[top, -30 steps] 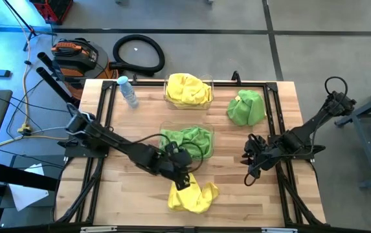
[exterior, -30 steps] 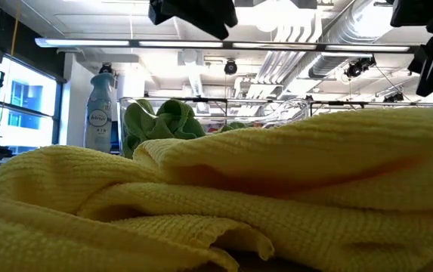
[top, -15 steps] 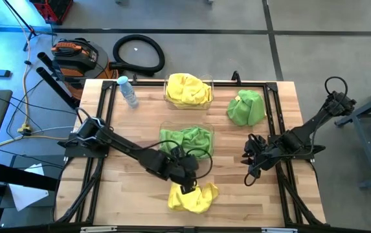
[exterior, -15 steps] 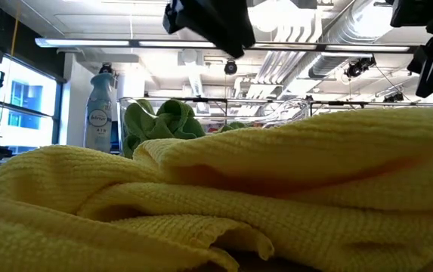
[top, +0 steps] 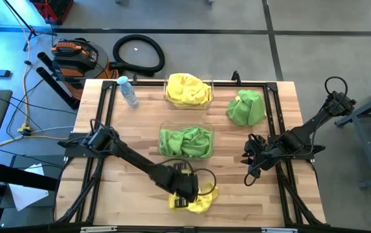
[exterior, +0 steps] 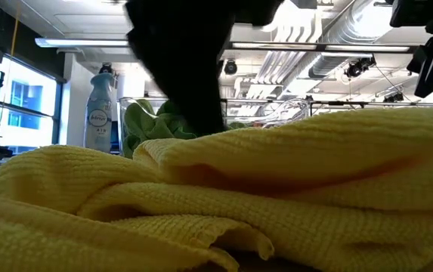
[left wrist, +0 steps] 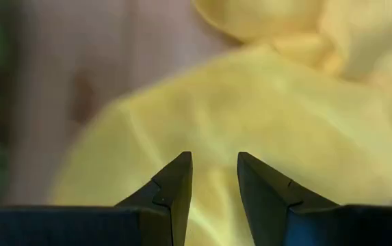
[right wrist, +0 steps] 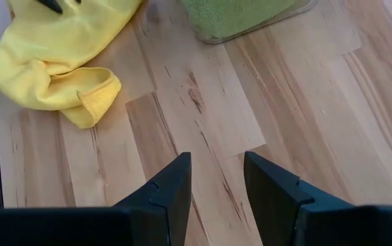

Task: Sort microfiber towel by color & place in baskets
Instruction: Put the yellow towel into the top transparent bin

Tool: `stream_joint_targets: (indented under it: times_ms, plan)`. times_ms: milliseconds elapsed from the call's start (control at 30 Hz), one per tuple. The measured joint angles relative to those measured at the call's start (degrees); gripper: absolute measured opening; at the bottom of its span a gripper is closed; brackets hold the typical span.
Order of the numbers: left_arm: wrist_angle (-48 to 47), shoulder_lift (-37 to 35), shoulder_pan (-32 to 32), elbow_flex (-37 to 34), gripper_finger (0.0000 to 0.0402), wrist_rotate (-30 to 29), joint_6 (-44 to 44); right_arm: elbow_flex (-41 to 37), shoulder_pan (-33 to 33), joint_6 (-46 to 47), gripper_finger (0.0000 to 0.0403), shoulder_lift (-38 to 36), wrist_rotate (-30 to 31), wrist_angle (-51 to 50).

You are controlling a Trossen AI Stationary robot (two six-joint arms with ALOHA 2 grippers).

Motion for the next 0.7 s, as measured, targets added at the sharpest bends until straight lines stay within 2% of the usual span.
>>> stream_joint_targets:
  times_ms: [100, 367, 433, 567, 700]
  plan:
    - [0.64, 1.84, -0.69, -0.02, 0.0106, 2.52, -2.15, 0.0, 0.0, 0.36, 0.0128, 0.0, 0.02, 0.0]
    - [0.94, 5.74, -1.59, 0.28, 0.01, 3.96, -6.27, 0.02, 0.0, 0.41, 0.0128, 0.02, 0.94, 0.0]
    - [0.8, 6.11, -1.49, 0.26, 0.0082, 4.94, -7.81, 0.02, 0.0, 0.41, 0.0128, 0.0, 1.02, 0.0]
    - [0.9, 5.28, -1.58, 0.2, 0.0016, 5.75, -8.54, 0.02, 0.0, 0.31, 0.0128, 0.02, 1.6, 0.0]
    - [-1.17, 2.59, -1.63, -0.35, 0.0007, 5.17, -7.97, 0.02, 0.0, -0.2, 0.0128, 0.0, 2.13, -0.22]
